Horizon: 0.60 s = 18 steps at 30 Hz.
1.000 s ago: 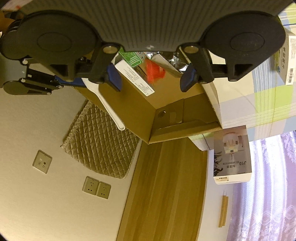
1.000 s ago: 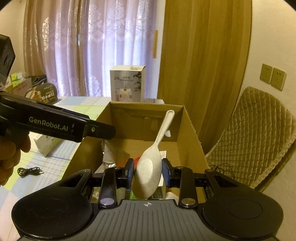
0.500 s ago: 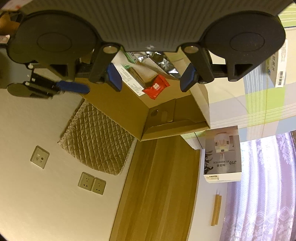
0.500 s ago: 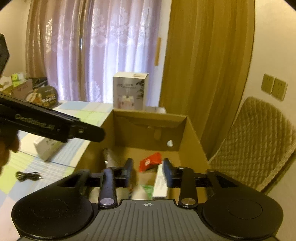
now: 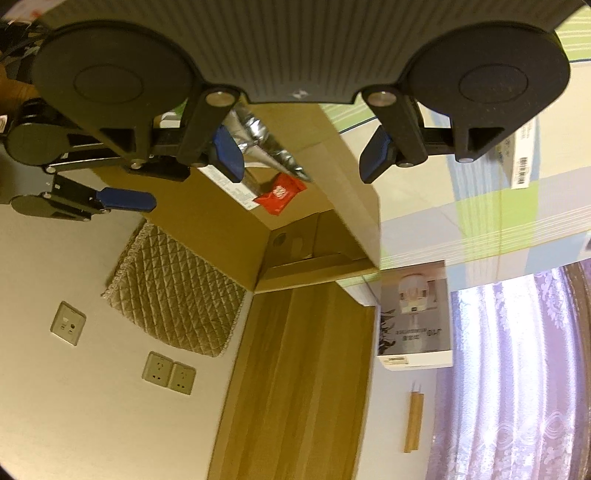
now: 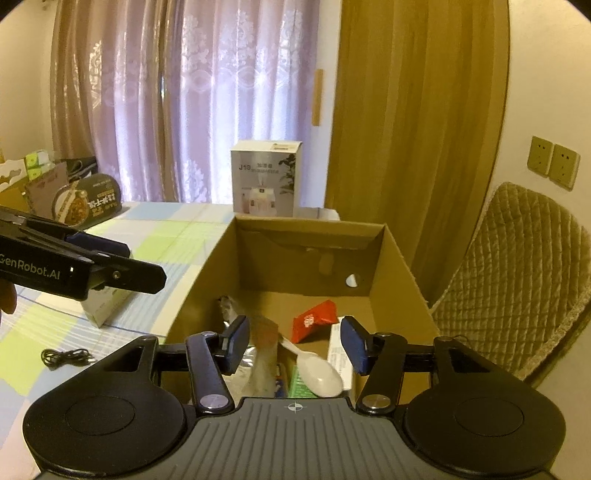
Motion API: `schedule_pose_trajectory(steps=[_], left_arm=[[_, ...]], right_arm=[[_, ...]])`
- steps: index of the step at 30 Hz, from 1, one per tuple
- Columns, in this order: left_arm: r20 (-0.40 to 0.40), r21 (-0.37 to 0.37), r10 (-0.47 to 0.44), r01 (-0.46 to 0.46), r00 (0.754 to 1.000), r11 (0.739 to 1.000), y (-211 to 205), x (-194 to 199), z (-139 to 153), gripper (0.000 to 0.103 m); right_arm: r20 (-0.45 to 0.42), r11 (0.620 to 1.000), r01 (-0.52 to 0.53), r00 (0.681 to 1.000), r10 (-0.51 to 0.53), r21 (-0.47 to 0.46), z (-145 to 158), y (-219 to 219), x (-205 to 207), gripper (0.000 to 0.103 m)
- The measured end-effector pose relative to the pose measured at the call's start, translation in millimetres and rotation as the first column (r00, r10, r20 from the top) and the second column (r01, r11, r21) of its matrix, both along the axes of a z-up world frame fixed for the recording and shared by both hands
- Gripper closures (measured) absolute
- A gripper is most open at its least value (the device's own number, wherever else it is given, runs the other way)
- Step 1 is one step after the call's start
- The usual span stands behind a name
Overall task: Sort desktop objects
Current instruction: 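Move both tools back from the cardboard box to the table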
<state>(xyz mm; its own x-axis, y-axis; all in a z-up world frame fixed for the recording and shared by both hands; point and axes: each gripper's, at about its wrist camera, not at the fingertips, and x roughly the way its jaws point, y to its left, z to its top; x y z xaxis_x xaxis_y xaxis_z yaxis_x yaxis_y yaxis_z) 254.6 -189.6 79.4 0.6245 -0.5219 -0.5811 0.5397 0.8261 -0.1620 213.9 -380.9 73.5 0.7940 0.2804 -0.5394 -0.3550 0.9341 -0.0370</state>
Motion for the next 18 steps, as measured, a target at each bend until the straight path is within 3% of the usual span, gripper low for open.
schedule_pose_trajectory(steps=[8,18], left_arm=[[0.001,0.025,0.052,-0.052,0.999,0.998,38.1,-1.6,0.8,0.038],[-0.003,0.056,0.219,-0.219,0.976,0.974,125.9,-5.6,1.3,0.035]], right_arm=[[0.016,0.999,-0.037,0.999,0.037,0.012,4.4,22.8,-0.5,0.044],[0.044,0.99,-0.132,0.991,0.13,0.046,10.0,72.5,-3.3,0.042]])
